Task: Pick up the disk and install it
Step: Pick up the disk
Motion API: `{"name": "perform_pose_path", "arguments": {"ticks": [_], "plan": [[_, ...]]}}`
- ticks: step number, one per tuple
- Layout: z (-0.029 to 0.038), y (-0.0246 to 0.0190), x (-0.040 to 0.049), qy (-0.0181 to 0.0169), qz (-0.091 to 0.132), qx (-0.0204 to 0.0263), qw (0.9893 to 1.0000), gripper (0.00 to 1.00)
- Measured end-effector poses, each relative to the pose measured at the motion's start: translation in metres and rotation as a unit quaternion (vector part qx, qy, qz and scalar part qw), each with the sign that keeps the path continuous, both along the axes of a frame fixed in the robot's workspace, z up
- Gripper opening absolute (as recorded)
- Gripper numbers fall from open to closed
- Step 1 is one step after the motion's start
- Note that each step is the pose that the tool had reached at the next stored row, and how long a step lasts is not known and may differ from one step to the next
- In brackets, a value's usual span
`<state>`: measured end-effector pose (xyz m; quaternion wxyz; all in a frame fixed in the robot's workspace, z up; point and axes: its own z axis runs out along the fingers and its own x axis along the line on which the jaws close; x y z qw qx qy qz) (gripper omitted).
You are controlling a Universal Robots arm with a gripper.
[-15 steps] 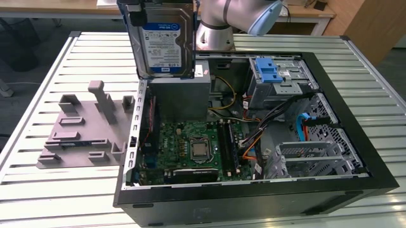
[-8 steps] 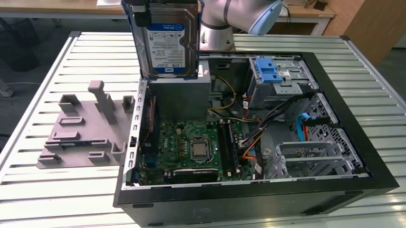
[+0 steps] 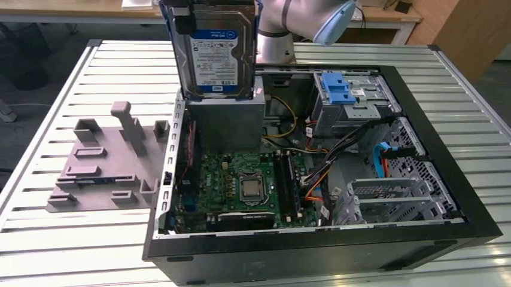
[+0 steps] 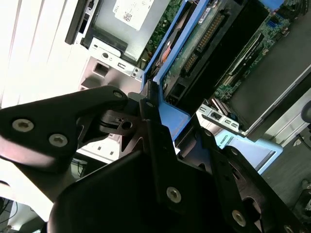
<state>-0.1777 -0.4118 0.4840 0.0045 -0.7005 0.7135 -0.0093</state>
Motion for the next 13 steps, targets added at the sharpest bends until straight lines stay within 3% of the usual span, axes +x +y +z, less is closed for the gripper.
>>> {"name": "perform_pose_path", "arguments": {"ticks": [13], "plan": [[0.0,-0.0018,0.016,0.0,0.0,0.0002,1.0,0.36]]}}
